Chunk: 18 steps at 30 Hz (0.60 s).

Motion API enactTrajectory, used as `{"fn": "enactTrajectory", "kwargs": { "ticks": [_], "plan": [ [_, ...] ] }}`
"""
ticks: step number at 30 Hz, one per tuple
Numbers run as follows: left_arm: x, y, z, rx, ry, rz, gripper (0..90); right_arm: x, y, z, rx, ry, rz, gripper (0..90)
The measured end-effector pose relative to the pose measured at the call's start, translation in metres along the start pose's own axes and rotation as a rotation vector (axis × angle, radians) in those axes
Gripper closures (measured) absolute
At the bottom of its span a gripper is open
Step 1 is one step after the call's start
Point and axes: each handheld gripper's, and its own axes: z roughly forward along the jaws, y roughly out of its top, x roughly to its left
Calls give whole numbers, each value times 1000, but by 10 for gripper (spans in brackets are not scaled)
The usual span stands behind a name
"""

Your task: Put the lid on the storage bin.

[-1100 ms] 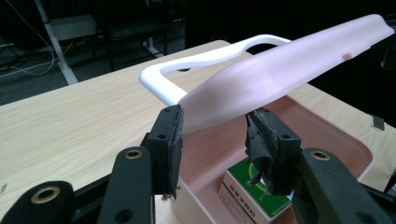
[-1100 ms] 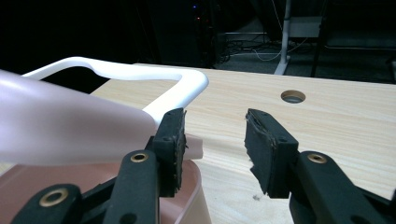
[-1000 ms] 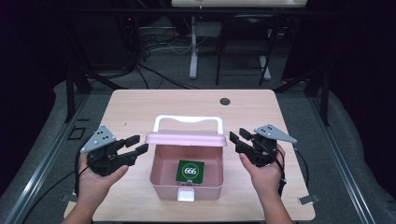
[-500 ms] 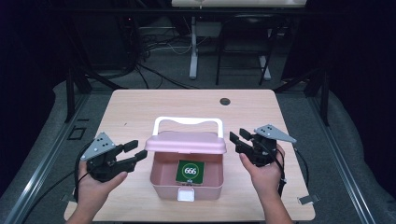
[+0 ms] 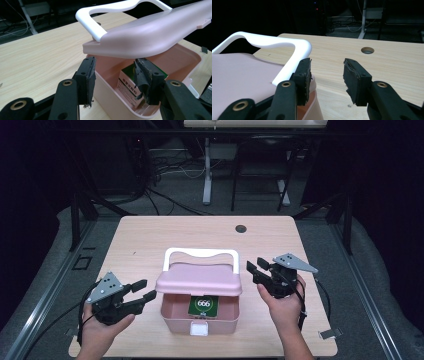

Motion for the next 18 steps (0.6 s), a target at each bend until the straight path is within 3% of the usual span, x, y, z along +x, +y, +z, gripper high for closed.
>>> {"fn": "enactTrajectory", "kwargs": {
  "ticks": [18],
  "plan": [
    [-8,-28,2,34,-9,7,551,-1,-2,3,11,-1,0,570]
  ]
}}
